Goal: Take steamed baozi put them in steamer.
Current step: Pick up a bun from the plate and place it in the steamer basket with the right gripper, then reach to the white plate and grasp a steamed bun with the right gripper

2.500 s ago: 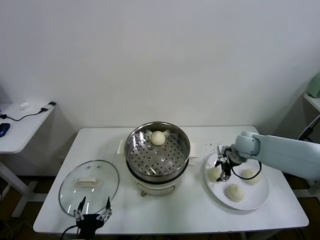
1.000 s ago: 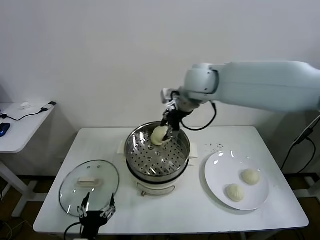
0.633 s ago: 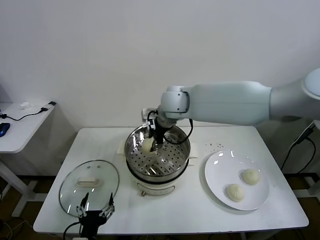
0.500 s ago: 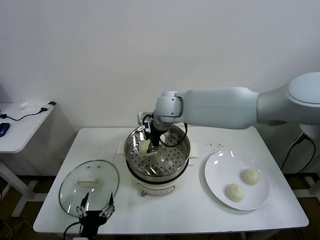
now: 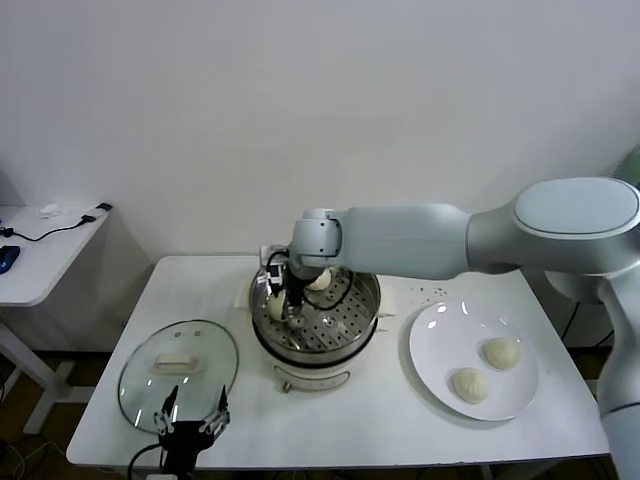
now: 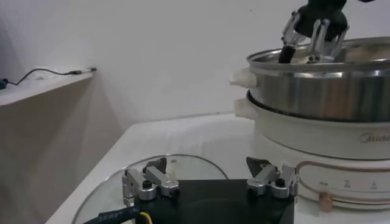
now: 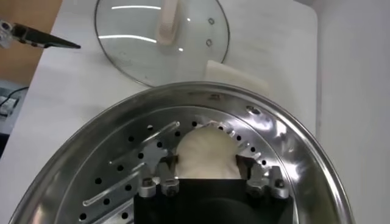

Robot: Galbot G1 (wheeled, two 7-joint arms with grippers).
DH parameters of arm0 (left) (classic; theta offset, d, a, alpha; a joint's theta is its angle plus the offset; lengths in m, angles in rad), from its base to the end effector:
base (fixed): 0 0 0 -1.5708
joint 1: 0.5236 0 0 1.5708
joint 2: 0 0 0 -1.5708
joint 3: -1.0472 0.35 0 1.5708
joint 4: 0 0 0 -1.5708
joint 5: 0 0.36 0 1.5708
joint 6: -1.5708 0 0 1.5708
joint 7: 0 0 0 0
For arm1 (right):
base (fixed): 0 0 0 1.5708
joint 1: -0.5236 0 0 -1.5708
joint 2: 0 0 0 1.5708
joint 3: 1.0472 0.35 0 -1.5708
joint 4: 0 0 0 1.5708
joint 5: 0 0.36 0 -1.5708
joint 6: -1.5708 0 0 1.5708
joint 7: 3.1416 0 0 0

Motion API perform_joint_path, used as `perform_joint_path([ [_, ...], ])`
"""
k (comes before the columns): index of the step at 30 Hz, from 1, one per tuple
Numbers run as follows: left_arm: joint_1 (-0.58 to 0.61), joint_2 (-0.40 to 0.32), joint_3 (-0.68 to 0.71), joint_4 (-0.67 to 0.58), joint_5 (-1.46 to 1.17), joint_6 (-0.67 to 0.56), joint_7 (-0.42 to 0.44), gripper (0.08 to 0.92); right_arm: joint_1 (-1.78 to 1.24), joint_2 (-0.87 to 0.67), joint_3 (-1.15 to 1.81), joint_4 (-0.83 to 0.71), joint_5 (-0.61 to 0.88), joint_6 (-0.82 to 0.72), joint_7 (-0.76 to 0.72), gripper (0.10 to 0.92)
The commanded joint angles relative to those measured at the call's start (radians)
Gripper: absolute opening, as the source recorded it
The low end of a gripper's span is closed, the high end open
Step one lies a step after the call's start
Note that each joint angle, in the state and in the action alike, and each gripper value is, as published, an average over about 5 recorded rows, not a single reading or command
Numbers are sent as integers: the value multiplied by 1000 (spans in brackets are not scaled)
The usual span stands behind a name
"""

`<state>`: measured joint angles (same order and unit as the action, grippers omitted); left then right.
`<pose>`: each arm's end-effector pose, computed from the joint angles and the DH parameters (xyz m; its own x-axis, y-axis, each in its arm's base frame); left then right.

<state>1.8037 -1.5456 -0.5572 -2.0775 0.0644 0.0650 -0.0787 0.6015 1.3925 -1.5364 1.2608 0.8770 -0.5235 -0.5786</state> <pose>0.1087 0.0150 -0.3432 -0.9487 -0.1019 0.2994 -0.0660 0.9896 0.1275 0.5172 0.2163 -0.1212 -0.2066 -0.3164 0.9258 -0.9500 -0.1614 -0.2672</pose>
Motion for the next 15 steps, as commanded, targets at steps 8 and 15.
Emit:
perform_joint_path([
  [8,9,3,-2,-11,1,0,0,823,185,-193,37,73,-42,169,-235,822],
  [15,4,5,-5,-15,2,4,2,823,395,-512,-94,118,-126,311,-491,823],
])
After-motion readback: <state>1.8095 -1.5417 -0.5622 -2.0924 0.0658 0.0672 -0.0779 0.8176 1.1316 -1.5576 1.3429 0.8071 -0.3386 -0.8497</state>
